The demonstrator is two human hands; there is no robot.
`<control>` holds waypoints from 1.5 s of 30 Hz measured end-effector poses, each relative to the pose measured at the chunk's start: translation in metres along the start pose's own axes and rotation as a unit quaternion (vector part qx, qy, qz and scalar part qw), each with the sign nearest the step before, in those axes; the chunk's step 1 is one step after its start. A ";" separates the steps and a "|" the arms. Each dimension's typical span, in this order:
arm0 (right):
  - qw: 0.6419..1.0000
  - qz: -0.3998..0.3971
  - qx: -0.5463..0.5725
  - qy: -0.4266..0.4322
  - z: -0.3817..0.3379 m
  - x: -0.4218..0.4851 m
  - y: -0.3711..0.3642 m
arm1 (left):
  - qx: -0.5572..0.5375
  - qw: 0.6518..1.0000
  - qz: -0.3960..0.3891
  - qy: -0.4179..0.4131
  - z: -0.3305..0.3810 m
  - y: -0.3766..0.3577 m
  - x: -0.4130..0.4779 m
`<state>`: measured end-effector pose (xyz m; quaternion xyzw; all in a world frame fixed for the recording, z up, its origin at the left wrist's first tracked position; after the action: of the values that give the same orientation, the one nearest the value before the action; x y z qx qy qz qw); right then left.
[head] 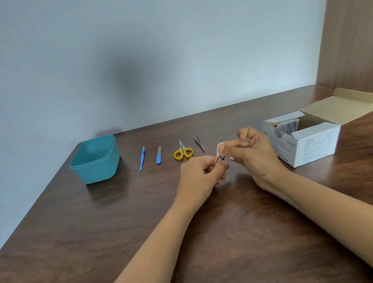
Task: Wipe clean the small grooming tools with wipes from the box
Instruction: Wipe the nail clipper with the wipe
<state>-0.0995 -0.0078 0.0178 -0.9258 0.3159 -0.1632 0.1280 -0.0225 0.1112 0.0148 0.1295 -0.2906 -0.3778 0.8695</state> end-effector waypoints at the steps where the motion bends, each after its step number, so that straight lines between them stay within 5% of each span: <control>1: 1.000 0.006 0.006 -0.004 0.000 0.000 -0.001 | -0.001 1.000 -0.002 0.000 0.000 0.000 0.000; 20: 0.996 0.050 0.033 -0.058 -0.003 0.000 0.000 | 0.040 0.999 -0.023 -0.015 0.001 -0.004 -0.002; 30: 0.998 0.005 -0.044 -0.034 -0.003 0.000 -0.001 | 0.042 0.998 -0.028 -0.032 0.001 -0.003 -0.002; 45: 0.993 -0.075 -0.092 0.019 0.000 0.005 0.002 | -0.115 0.992 -0.002 0.051 -0.003 0.001 0.002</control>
<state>-0.0968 -0.0127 0.0179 -0.9515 0.2618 -0.1600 0.0237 -0.0190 0.1107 0.0139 0.0488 -0.2001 -0.4033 0.8916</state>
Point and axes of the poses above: each hand's wrist, its own x-axis towards the middle knuckle, its own y-axis out of the back of the hand, z = x × y, the point moved 1 cm from there along x, towards the middle knuckle, and after that the axes turned 5 degrees about -y, right-handed, at the moved point
